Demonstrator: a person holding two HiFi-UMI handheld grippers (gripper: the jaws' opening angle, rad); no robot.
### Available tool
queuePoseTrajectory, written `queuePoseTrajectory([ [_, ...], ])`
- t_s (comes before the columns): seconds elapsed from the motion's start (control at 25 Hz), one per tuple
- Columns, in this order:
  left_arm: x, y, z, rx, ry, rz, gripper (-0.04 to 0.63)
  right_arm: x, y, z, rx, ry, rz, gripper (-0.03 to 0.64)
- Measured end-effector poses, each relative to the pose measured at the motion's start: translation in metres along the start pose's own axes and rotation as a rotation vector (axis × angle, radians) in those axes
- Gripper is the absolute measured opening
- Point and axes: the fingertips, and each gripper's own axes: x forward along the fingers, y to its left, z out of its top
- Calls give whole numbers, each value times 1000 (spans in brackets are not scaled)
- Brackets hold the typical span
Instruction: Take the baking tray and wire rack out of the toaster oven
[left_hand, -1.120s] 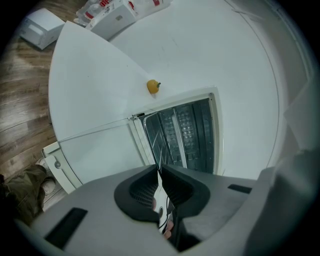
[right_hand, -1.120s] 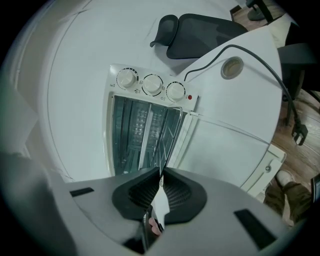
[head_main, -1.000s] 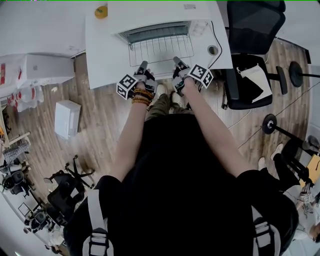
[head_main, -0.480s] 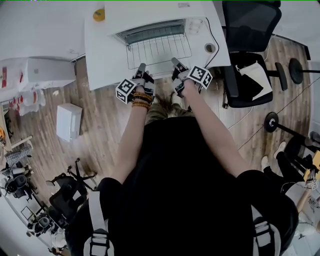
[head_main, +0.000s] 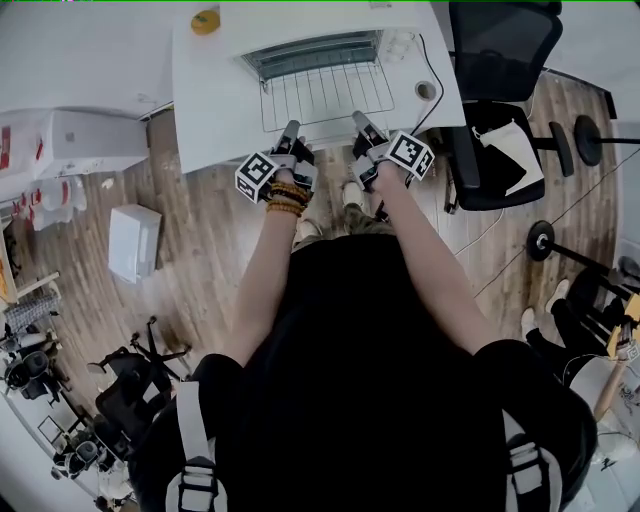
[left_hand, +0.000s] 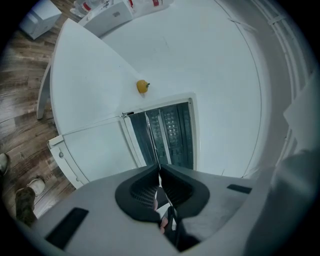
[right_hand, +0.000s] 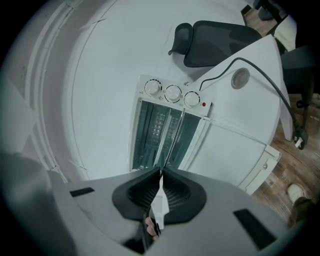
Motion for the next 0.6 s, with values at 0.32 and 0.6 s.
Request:
queuePoseTrajectory([
  [0.32,-22,4,-8,-12,42,-15,34,-18,11,-15,-73,-31,19,40],
  [0.6,-44,3,-2,-19,56,-43,34,-27,26,-37,-109,-35,33,38],
])
